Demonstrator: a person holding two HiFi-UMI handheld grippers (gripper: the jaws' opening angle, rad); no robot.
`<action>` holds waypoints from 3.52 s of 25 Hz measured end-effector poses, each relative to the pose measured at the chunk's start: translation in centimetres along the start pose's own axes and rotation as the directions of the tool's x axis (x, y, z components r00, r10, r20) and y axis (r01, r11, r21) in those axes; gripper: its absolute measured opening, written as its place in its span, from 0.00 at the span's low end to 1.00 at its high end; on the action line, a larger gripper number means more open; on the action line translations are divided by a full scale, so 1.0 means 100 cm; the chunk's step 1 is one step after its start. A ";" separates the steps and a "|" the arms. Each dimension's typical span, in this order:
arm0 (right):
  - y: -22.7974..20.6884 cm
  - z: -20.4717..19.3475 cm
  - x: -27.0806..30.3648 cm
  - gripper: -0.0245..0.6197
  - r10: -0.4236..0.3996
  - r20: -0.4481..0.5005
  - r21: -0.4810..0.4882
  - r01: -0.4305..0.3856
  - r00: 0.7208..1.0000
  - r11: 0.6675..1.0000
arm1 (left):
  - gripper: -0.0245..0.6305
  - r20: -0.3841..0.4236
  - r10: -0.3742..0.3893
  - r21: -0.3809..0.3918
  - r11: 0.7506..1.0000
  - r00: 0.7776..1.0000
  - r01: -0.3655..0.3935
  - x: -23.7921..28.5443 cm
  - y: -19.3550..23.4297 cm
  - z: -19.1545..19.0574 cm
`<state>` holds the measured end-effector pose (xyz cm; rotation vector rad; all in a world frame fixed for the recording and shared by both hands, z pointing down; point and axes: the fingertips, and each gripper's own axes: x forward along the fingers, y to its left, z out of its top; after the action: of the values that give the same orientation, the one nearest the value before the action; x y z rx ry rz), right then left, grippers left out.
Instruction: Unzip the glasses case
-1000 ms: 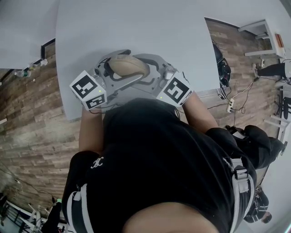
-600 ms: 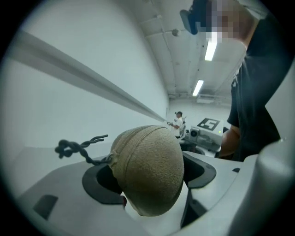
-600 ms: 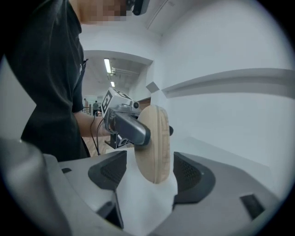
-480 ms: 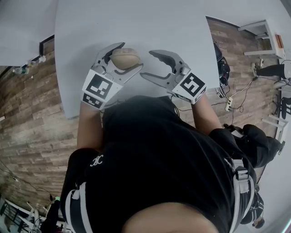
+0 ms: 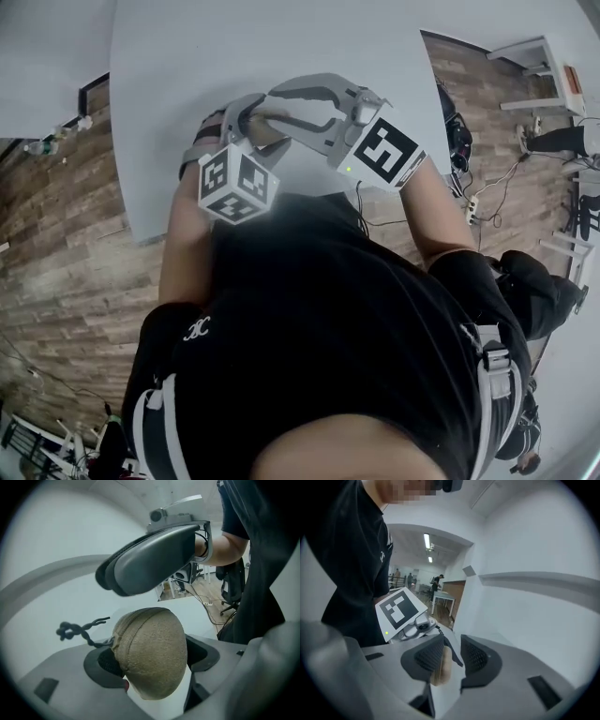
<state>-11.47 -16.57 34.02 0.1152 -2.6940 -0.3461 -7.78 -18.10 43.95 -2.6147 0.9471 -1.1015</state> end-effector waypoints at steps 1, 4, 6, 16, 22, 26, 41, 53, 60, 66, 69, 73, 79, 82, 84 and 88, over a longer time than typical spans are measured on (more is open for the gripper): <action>0.005 0.000 0.005 0.22 0.035 -0.015 -0.008 -0.036 0.999 0.999 | 0.60 -0.011 -0.005 0.001 1.000 1.000 0.005 0.001 -0.002 0.000; 0.019 0.001 0.020 0.22 0.119 -0.047 -0.026 -0.120 0.992 0.992 | 0.60 -0.039 -0.022 0.009 1.000 0.999 0.022 0.002 -0.008 -0.003; 0.023 0.000 0.028 0.22 0.143 -0.078 -0.054 -0.147 0.987 0.988 | 0.60 -0.045 -0.037 0.006 0.999 0.998 0.037 0.001 -0.011 -0.006; 0.022 -0.005 0.032 0.08 0.141 -0.092 -0.088 -0.149 0.986 0.985 | 0.60 -0.044 -0.073 -0.043 0.997 0.996 0.071 0.011 -0.015 -0.004; 0.020 -0.003 0.033 0.07 0.132 -0.055 -0.047 -0.134 0.990 0.990 | 0.60 0.019 -0.113 -0.092 0.989 0.993 0.115 0.008 -0.016 -0.002; 0.019 0.004 0.030 0.07 0.143 -0.018 0.000 -0.143 0.990 0.990 | 0.60 0.121 -0.174 -0.133 0.973 0.977 0.189 -0.002 -0.020 0.009; 0.018 0.019 0.016 0.06 0.249 0.065 0.046 -0.252 0.966 0.967 | 0.61 0.403 -0.358 -0.249 0.843 0.842 0.477 -0.020 -0.036 0.038; -0.006 0.006 0.009 0.06 0.157 0.044 0.096 -0.161 0.987 0.982 | 0.61 0.462 -0.255 -0.333 0.838 0.850 0.433 -0.021 -0.016 0.036; -0.012 0.004 -0.001 0.06 0.175 0.096 0.175 -0.190 0.980 0.966 | 0.60 0.549 -0.238 -0.362 0.796 0.801 0.485 -0.031 -0.012 0.044; -0.014 -0.004 -0.005 0.06 0.168 0.064 0.174 -0.177 0.984 0.969 | 0.60 0.513 -0.233 -0.364 0.813 0.826 0.455 -0.024 -0.011 0.039; -0.018 -0.008 -0.009 0.06 0.170 0.055 0.196 -0.178 0.984 0.964 | 0.60 0.512 -0.211 -0.388 0.809 0.833 0.443 -0.027 0.000 0.029; -0.015 -0.010 -0.014 0.06 0.177 0.057 0.210 -0.185 0.983 0.960 | 0.60 0.534 -0.215 -0.394 0.792 0.817 0.466 -0.030 0.001 0.028; -0.016 -0.008 -0.016 0.06 0.171 0.054 0.202 -0.178 0.984 0.963 | 0.60 0.633 -0.173 -0.461 0.699 0.754 0.547 -0.040 0.016 0.030; -0.014 -0.009 -0.016 0.06 0.170 0.053 0.202 -0.178 0.984 0.963 | 0.60 0.661 -0.157 -0.480 0.664 0.734 0.574 -0.042 0.021 0.027; -0.012 -0.010 -0.014 0.06 0.170 0.046 0.199 -0.176 0.984 0.964 | 0.60 0.676 -0.152 -0.488 0.641 0.721 0.592 -0.042 0.020 0.025; -0.007 -0.012 -0.013 0.06 0.172 0.022 0.194 -0.173 0.985 0.966 | 0.60 0.715 -0.115 -0.517 0.579 0.690 0.631 -0.047 0.026 0.025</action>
<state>-9.78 -17.38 34.35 -0.0640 -2.7129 -0.0279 -9.90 -17.58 38.44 -3.5968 0.7171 0.3319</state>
